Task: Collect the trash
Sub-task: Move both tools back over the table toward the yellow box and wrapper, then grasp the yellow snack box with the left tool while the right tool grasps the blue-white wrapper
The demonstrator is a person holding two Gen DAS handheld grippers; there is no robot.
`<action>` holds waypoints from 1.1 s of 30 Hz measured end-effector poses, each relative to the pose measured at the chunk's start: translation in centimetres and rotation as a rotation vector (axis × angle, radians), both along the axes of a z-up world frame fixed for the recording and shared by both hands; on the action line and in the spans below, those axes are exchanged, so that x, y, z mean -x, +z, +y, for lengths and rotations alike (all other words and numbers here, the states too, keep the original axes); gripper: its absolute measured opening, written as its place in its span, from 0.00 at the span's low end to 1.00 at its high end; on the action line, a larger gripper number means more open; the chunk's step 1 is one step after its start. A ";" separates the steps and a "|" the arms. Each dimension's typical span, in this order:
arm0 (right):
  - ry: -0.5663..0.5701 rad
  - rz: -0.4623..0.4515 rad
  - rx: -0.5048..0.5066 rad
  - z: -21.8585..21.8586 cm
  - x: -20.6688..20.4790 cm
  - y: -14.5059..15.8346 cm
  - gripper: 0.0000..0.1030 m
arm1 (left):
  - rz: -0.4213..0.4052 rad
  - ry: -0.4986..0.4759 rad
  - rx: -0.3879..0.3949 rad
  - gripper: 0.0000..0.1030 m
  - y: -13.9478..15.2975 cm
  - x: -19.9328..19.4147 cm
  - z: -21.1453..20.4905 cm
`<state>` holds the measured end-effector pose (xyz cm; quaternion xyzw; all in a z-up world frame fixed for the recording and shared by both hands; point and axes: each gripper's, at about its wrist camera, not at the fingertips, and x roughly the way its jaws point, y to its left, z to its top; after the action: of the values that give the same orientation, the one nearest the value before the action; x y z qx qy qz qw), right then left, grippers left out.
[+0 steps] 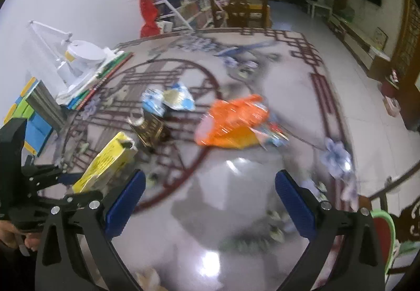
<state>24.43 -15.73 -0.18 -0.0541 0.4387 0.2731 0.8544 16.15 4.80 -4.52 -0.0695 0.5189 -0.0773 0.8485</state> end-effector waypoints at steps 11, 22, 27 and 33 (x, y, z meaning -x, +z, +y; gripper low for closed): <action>0.058 0.004 -0.019 9.4 -3.6 -0.4 0.90 | -0.059 0.081 -0.009 0.43 2.6 2.0 4.5; 0.022 0.033 0.057 15.0 -7.7 -4.0 0.78 | -0.046 0.235 -0.047 0.43 0.4 -0.1 10.8; 0.015 0.037 0.096 16.1 -8.7 -5.3 0.61 | -0.063 0.271 -0.029 0.43 1.0 -1.4 12.0; 0.007 0.053 0.090 15.9 -9.1 -6.2 0.38 | -0.063 0.276 -0.030 0.43 0.9 -1.9 12.1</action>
<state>33.56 0.16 -6.39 -0.0867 0.4729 0.2575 0.8382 18.02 16.94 -3.66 -0.1249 0.4787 0.0460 0.8678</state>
